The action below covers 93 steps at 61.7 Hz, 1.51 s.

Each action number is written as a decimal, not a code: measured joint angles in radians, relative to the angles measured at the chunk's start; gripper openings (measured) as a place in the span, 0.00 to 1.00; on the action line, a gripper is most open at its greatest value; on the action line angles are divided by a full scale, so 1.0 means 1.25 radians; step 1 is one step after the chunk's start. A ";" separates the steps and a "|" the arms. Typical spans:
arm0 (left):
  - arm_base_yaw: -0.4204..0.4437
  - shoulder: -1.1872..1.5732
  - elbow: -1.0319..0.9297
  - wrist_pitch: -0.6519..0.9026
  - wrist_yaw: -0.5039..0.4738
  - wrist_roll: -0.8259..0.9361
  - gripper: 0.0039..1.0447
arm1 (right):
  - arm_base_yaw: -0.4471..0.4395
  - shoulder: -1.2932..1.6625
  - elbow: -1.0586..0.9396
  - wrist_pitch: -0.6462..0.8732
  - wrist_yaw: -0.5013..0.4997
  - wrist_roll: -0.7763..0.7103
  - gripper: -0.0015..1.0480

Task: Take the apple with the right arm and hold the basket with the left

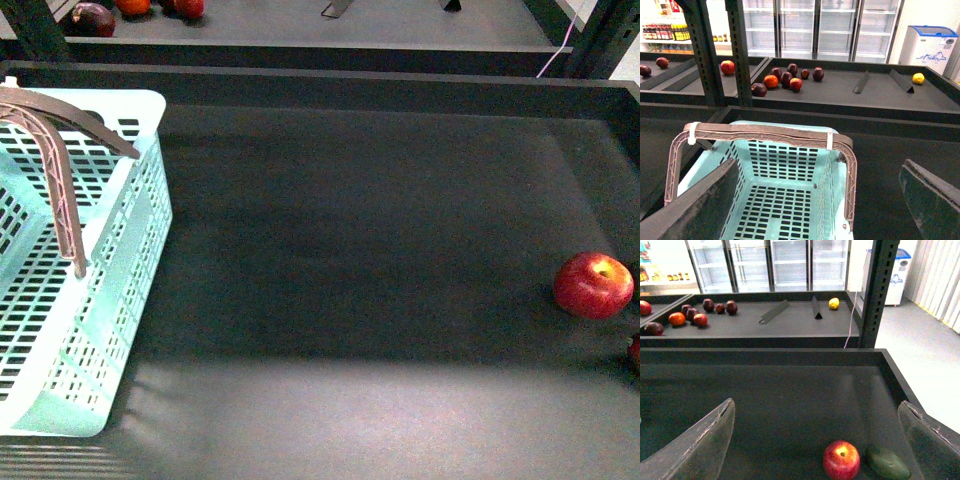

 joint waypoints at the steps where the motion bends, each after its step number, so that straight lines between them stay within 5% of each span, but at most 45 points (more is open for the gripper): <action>1: 0.000 0.000 0.000 0.000 0.000 0.000 0.94 | 0.000 0.000 0.000 0.000 0.000 0.000 0.92; 35: -0.002 0.002 0.001 -0.002 -0.006 -0.001 0.94 | 0.000 0.000 0.000 0.000 0.000 0.000 0.92; 40: -0.095 0.140 0.095 -0.232 -0.271 -0.163 0.94 | 0.000 0.000 0.000 0.000 0.002 0.000 0.92; 46: -0.130 0.261 0.148 -0.349 -0.392 -0.334 0.94 | 0.000 -0.001 0.000 0.000 0.000 0.000 0.92; 56: -0.048 0.357 0.202 -0.257 -0.263 -0.433 0.94 | 0.000 -0.001 0.000 0.000 0.000 0.000 0.92; 72: 0.112 0.729 0.305 0.074 0.085 -0.715 0.94 | 0.000 -0.001 0.000 0.000 0.000 0.000 0.92; 93: 0.142 1.152 0.453 0.271 0.118 -0.964 0.94 | 0.000 -0.001 0.000 0.000 0.000 0.000 0.92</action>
